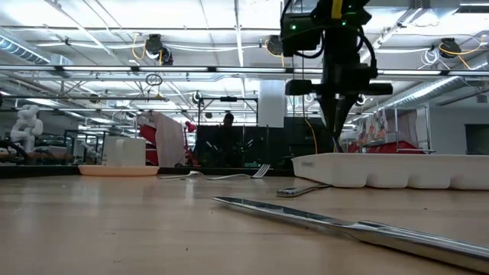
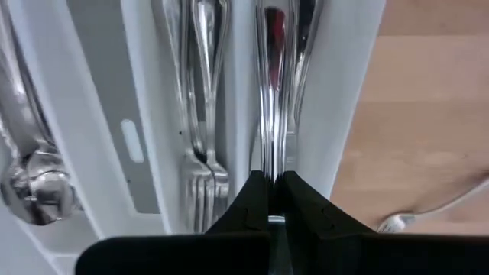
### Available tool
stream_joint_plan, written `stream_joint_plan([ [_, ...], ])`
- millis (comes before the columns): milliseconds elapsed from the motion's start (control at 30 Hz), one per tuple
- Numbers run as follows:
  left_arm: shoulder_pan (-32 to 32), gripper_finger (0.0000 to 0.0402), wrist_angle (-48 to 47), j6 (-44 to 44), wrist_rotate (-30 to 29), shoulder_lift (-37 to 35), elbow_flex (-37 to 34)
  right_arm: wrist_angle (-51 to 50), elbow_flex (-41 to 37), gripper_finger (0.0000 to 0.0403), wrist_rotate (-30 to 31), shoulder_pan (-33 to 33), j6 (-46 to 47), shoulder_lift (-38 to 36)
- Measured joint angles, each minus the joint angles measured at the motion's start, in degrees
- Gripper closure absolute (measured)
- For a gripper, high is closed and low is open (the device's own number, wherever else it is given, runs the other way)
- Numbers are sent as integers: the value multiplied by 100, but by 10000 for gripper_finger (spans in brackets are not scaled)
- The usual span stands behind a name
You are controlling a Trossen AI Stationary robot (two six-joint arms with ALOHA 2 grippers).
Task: Sort silverware
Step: Put the silver knife into the white silverware tray
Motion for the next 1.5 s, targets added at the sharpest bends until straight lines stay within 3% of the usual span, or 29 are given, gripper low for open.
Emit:
stream_joint_plan([
  [500,0,368,-70,23,6,166,0,428,2,403,-617,-16,-346,635],
  [1100,0,368,-82,-2,13,166,0,653,0,402,-899,-282,143,811],
  [1500,7,368,-195,-68,39,301,0,637,-2,327,-1315,-437,971,807],
])
